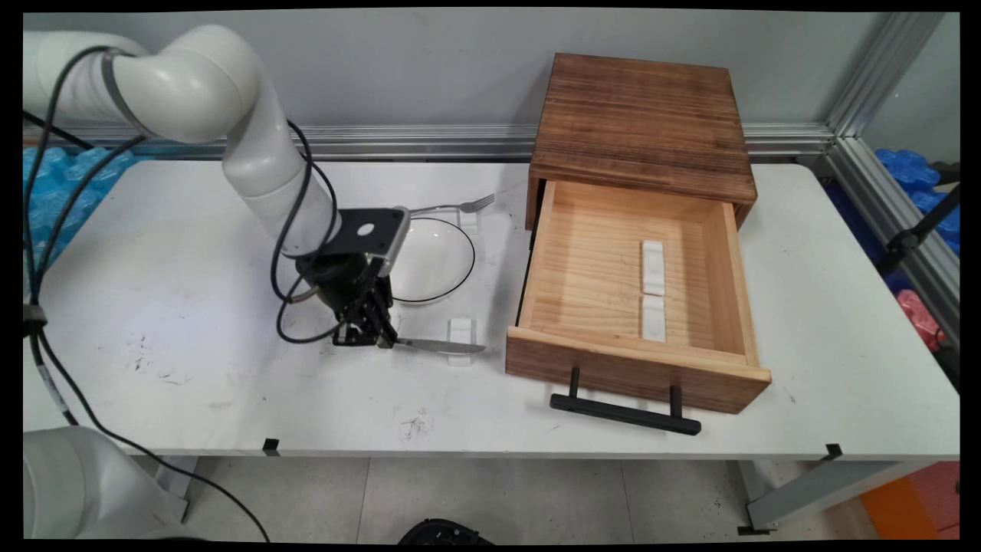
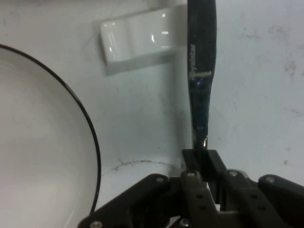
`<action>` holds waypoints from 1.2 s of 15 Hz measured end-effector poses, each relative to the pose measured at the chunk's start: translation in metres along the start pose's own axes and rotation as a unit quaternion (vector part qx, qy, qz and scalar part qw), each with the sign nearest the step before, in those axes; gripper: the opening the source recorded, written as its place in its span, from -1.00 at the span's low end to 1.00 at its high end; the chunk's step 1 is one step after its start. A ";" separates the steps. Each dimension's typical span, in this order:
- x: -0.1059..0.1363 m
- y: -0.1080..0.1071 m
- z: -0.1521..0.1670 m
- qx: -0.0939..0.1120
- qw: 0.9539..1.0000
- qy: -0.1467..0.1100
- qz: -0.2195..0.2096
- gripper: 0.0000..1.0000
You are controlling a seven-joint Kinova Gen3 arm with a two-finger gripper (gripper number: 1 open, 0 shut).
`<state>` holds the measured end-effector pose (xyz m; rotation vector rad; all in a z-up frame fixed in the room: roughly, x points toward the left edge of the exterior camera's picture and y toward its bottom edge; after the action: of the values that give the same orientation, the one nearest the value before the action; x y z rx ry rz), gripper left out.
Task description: Place the picked object into the drawer
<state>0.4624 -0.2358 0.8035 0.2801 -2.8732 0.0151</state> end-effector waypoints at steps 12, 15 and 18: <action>-0.018 0.012 -0.112 0.020 0.999 -0.006 -0.033 -1.00; -0.005 0.008 -0.144 0.025 0.999 0.013 -0.042 -1.00; 0.025 0.000 -0.173 0.029 0.998 0.043 -0.046 -1.00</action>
<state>0.4822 -0.2347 0.9773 0.4130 -2.7753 0.0906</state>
